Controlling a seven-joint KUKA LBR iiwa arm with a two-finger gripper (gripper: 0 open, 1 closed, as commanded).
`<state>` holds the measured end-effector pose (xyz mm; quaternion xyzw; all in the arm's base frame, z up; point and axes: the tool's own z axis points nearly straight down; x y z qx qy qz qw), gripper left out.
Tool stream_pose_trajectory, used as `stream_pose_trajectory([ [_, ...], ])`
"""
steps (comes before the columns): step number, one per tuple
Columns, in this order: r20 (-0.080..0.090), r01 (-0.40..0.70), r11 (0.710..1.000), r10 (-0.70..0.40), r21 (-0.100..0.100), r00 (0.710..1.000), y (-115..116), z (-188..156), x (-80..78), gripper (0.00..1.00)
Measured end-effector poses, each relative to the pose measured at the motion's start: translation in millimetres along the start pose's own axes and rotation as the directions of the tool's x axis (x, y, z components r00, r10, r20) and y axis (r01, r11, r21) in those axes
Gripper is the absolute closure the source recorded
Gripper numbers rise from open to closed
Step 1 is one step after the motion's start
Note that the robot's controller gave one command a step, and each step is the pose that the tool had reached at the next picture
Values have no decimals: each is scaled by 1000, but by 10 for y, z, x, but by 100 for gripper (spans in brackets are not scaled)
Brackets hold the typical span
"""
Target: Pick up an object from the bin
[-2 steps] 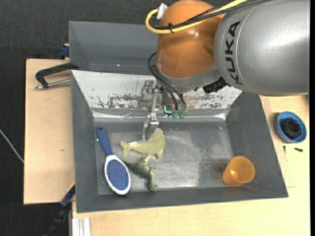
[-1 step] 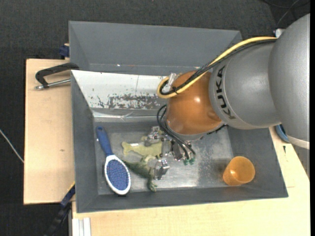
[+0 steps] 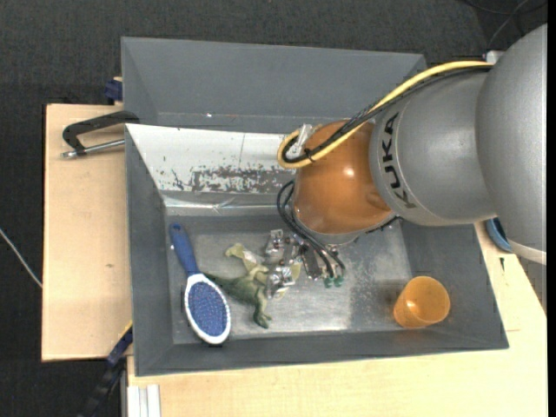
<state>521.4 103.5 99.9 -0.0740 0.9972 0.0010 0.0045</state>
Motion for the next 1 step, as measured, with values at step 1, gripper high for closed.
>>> stream_pose_trajectory([
  [1, 6, 56, 998, -56, -1, 998, 119, -1445, -51, 100],
])
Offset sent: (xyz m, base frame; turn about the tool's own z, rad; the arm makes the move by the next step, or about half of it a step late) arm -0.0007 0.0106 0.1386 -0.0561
